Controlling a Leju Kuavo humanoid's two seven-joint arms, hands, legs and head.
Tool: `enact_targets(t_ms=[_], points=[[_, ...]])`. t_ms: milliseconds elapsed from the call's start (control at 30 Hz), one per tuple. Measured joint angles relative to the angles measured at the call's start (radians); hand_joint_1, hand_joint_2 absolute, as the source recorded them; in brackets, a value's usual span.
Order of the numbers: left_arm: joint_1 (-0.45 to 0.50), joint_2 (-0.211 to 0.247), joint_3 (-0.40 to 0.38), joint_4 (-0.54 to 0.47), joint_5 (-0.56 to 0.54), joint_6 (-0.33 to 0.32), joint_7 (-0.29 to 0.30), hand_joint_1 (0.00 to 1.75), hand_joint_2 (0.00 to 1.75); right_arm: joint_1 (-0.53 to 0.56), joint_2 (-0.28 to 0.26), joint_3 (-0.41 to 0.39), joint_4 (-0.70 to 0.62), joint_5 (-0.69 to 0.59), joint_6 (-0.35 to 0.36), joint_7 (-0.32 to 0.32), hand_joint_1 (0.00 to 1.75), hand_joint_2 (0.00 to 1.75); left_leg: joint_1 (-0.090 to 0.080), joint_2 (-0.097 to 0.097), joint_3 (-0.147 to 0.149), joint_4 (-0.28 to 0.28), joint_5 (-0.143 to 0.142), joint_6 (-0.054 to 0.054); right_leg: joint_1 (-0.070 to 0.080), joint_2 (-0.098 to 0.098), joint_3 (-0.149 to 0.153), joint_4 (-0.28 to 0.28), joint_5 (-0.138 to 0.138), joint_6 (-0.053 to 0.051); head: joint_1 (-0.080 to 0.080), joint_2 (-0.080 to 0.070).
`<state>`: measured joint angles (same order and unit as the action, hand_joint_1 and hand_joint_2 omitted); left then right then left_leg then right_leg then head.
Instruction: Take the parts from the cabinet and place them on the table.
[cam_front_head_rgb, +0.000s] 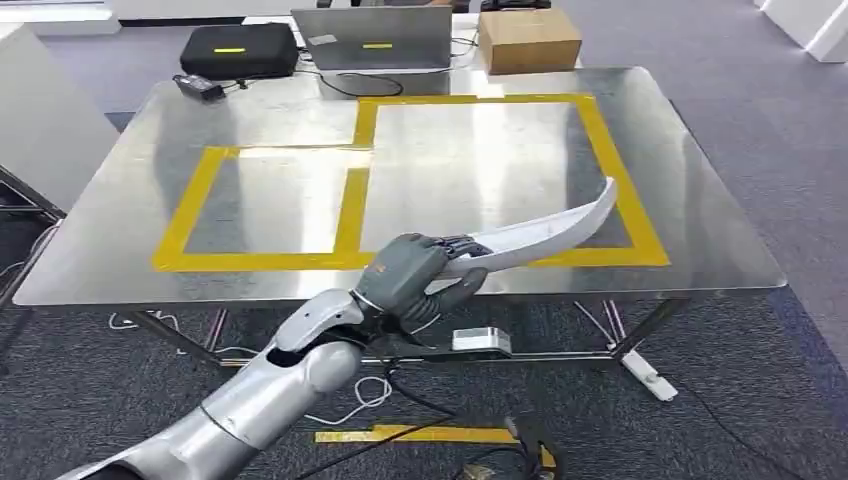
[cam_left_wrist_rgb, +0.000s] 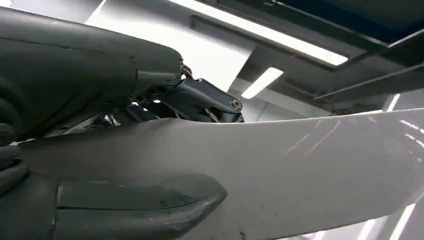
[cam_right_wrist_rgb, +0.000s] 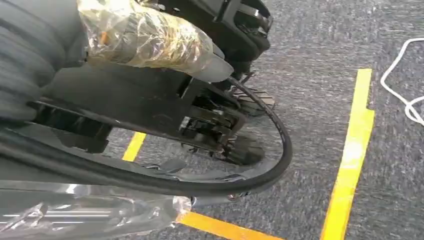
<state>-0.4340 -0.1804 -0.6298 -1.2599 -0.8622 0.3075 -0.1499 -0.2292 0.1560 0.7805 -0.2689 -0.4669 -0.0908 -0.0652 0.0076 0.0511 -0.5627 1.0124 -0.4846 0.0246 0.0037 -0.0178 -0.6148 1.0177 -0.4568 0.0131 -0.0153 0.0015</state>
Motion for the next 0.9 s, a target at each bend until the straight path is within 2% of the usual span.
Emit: enact_targets(t_ms=[133, 200, 433, 767, 900], points=[[-0.025, -0.007, -0.005, 0.056, -0.048, -0.004, 0.035, 1.75, 1.75, -0.001, 0.000, 0.000, 0.000, 0.010, 0.007, 0.011, 0.00, 1.75, 0.001, 0.000, 0.000, -0.003, 0.001, -0.020, 0.000, 0.000, -0.001, 0.001, 0.000, -0.001, 0.000, 0.000], [-0.043, -0.009, -0.010, 0.089, -0.074, -0.003, 0.055, 1.75, 1.75, -0.001, 0.000, 0.000, 0.000, 0.013, 0.017, 0.012, 0.00, 1.75, 0.002, 0.000, 0.000, -0.003, 0.001, -0.024, 0.000, 0.000, -0.001, 0.001, 0.000, -0.001, 0.000, 0.000], [-0.114, -0.014, -0.003, 0.208, -0.137, 0.000, 0.122, 1.75, 1.75, -0.002, 0.000, -0.011, 0.000, 0.031, 0.035, 0.020, 0.00, 1.75, -0.001, 0.000, -0.001, -0.002, 0.001, -0.025, -0.003, -0.001, -0.001, 0.001, 0.001, 0.000, 0.000, 0.000], [-0.160, -0.014, 0.020, 0.300, -0.147, 0.000, 0.134, 1.75, 1.75, -0.003, 0.002, -0.016, 0.000, 0.039, 0.040, 0.027, 0.00, 1.75, -0.003, 0.000, -0.001, -0.002, 0.000, -0.024, -0.005, -0.001, -0.001, 0.000, 0.001, 0.000, 0.000, 0.000], [-0.171, -0.014, 0.027, 0.325, -0.170, 0.008, 0.160, 1.75, 1.75, -0.004, 0.002, -0.016, 0.000, 0.045, 0.049, 0.031, 0.00, 1.75, -0.003, 0.000, -0.001, -0.002, 0.000, -0.024, -0.005, -0.001, -0.001, 0.000, 0.001, 0.000, 0.000, 0.000]])
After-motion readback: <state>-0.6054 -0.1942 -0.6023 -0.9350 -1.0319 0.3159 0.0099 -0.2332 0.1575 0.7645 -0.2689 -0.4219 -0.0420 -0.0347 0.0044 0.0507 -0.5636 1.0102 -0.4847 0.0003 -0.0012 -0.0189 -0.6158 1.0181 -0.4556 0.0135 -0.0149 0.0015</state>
